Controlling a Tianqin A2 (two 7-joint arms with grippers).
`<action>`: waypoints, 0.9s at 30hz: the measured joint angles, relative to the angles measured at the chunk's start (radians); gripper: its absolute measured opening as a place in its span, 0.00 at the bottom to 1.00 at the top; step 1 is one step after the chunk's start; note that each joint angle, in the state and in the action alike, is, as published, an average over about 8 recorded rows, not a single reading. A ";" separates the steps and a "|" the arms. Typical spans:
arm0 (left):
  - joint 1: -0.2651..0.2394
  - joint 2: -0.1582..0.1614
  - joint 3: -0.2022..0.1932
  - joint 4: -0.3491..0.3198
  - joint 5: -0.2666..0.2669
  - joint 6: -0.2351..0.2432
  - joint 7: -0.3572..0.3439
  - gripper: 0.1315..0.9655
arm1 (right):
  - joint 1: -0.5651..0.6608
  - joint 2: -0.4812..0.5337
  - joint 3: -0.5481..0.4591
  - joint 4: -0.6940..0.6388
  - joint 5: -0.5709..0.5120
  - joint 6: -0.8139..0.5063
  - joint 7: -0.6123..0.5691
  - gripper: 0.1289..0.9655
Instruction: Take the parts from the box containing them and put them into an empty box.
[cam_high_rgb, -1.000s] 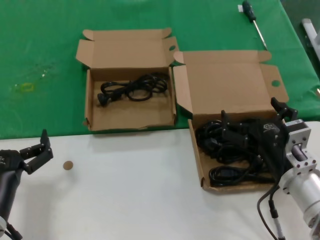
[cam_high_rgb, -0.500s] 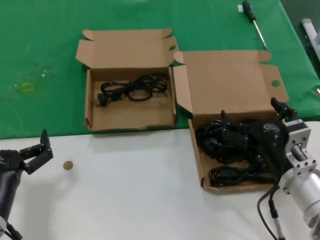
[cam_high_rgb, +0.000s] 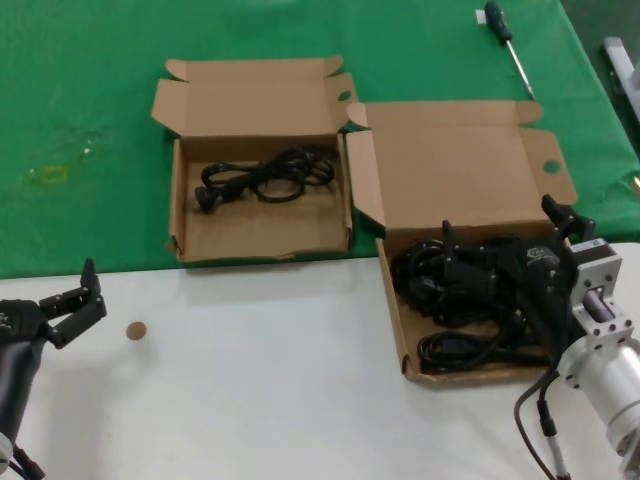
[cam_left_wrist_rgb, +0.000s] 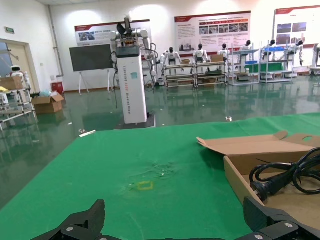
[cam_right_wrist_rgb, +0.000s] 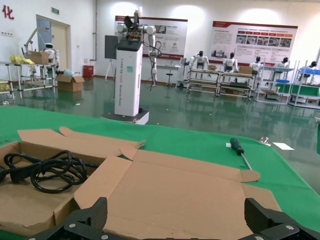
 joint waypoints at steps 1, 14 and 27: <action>0.000 0.000 0.000 0.000 0.000 0.000 0.000 1.00 | 0.000 0.000 0.000 0.000 0.000 0.000 0.000 1.00; 0.000 0.000 0.000 0.000 0.000 0.000 0.000 1.00 | 0.000 0.000 0.000 0.000 0.000 0.000 0.000 1.00; 0.000 0.000 0.000 0.000 0.000 0.000 0.000 1.00 | 0.000 0.000 0.000 0.000 0.000 0.000 0.000 1.00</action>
